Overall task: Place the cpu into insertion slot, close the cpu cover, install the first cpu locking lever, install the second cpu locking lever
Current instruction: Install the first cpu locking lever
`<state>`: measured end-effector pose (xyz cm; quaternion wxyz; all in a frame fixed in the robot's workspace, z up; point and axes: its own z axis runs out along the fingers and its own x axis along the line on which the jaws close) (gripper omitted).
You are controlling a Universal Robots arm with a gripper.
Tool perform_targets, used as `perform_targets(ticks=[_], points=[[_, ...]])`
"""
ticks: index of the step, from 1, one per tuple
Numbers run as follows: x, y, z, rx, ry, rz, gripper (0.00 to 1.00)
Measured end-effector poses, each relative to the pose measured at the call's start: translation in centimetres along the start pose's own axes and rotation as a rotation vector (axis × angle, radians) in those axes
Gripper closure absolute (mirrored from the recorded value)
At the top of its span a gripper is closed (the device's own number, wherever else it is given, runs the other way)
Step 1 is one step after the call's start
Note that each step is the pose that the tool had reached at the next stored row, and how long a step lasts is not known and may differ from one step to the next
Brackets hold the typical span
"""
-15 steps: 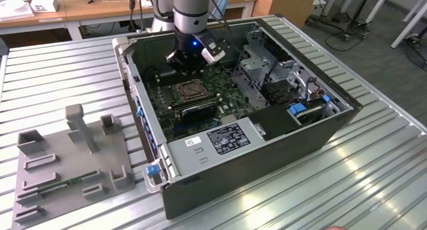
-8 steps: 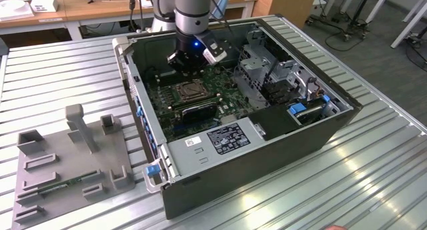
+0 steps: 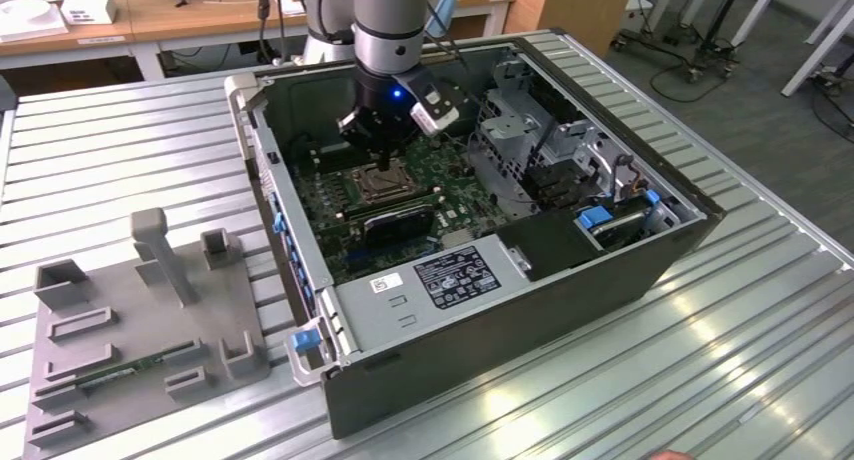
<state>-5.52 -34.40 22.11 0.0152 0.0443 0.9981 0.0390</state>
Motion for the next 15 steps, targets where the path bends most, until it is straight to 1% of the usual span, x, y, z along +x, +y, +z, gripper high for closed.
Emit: perform_targets(ticks=[3,4,6,7,10,15], points=[[0.00,-0.07,-0.01,0.0028,0.0004,0.000,0.89],[-0.01,-0.08,0.00,0.0048,0.0003,0.000,0.89],[-0.01,-0.08,-0.01,0.0153,-0.0004,0.000,0.89],[-0.01,-0.08,0.00,0.0181,-0.0007,-0.001,0.89],[-0.01,-0.08,-0.01,0.0197,-0.0008,-0.001,0.89],[0.00,0.02,0.00,0.0197,-0.0008,-0.001,0.89]])
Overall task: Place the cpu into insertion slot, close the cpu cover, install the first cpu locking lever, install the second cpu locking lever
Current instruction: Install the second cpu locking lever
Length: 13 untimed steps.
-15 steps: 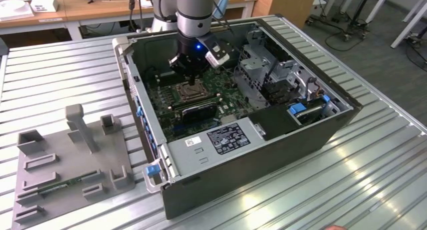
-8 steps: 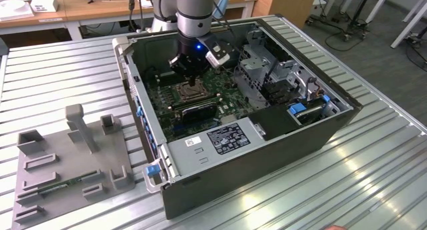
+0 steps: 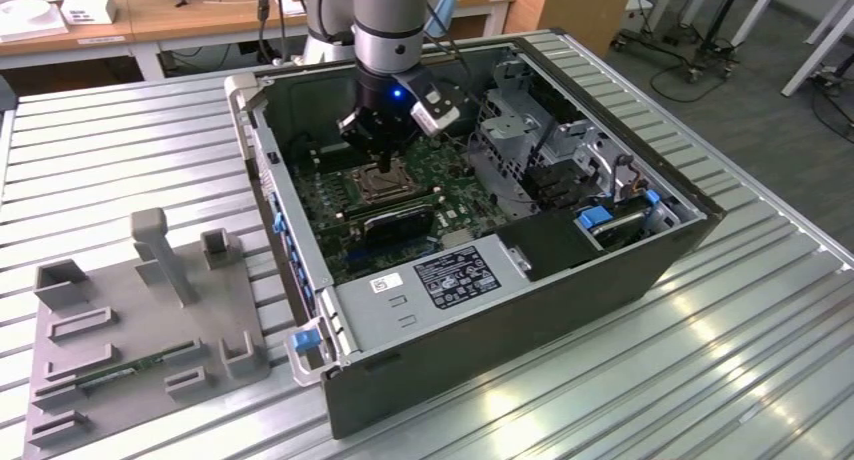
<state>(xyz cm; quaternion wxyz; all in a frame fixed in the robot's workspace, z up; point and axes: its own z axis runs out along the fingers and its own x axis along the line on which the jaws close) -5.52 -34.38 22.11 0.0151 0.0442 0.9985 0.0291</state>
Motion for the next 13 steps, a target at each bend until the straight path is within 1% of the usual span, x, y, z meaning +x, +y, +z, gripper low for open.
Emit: perform_targets(ticks=[9,11,13], points=[[0.00,0.03,0.00,0.0000,0.0000,0.000,0.89],[0.00,0.03,-0.11,0.0003,0.0001,0.000,0.89],[-0.01,0.05,-0.34,0.0001,0.0000,0.000,0.89]])
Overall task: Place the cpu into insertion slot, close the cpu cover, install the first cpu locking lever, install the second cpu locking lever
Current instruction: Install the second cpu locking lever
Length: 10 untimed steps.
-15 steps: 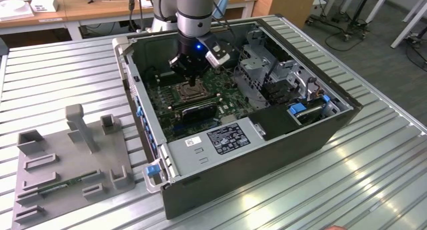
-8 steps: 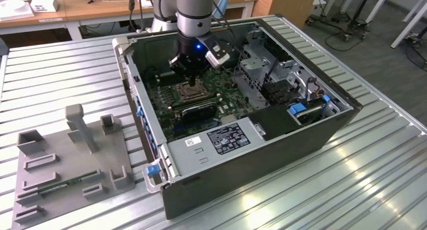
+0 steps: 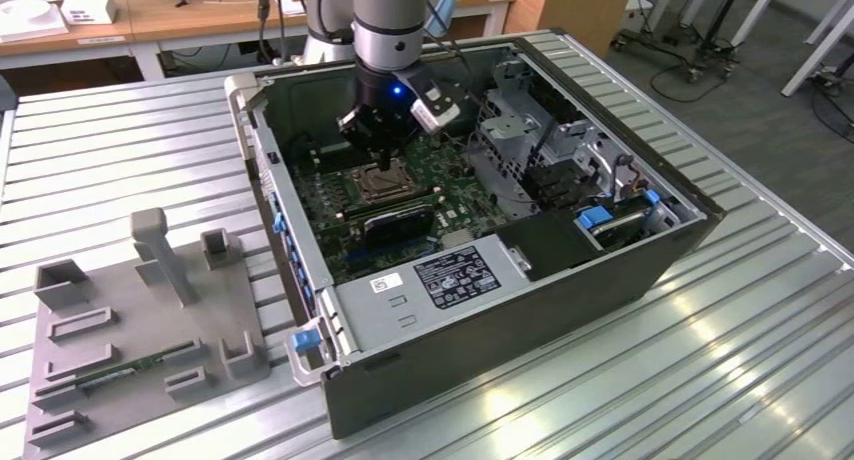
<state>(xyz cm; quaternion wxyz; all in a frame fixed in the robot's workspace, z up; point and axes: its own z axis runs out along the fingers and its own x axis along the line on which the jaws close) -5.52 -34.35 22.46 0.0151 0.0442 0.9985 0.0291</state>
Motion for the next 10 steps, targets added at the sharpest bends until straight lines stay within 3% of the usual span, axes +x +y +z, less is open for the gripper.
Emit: perform_targets(ticks=[10], points=[[-0.03,0.05,-0.89,-0.0003,-0.0001,0.000,0.89]])
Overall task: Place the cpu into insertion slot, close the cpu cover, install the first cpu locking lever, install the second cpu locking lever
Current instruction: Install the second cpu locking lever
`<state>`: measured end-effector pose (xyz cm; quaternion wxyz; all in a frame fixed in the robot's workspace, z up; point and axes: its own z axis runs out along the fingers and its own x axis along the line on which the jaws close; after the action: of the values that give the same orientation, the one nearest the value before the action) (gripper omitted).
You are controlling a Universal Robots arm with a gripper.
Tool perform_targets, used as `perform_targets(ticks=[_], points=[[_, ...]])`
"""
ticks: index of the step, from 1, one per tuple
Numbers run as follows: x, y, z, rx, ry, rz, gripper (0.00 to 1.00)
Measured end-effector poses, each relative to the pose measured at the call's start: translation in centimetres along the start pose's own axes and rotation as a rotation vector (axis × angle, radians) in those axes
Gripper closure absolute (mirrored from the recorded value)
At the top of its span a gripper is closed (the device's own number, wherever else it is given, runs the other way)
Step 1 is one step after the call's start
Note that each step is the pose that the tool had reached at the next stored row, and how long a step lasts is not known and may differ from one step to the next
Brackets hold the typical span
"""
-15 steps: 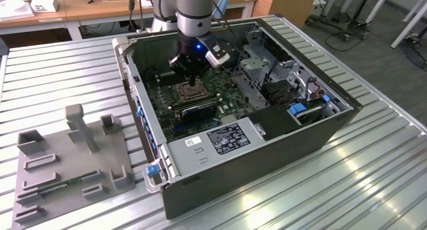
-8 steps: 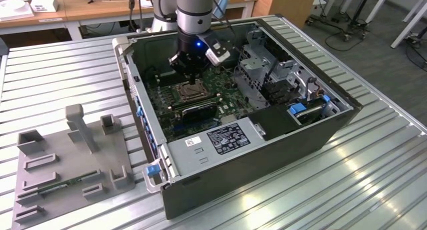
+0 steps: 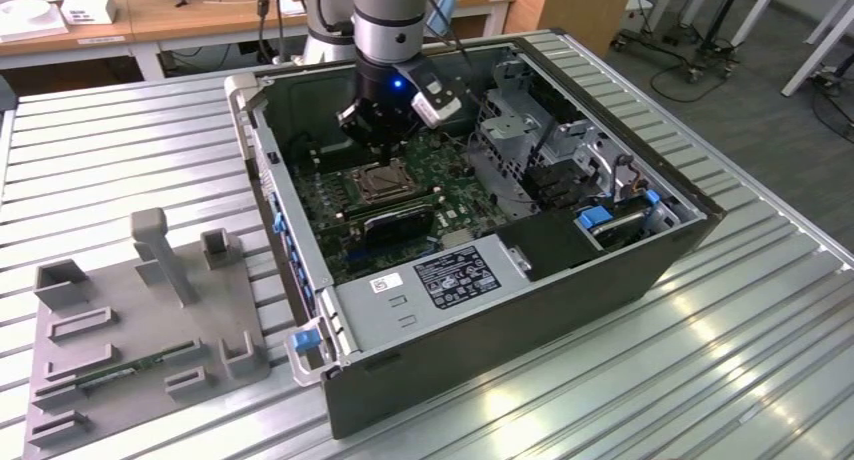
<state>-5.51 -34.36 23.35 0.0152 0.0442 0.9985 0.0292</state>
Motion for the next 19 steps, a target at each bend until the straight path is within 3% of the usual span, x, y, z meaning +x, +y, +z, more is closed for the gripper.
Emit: perform_targets(ticks=[5,19], points=[[-0.02,-0.22,-0.03,0.0002,0.0001,0.000,0.89],[-0.18,-2.04,-0.13,0.0002,0.0001,0.000,0.89]])
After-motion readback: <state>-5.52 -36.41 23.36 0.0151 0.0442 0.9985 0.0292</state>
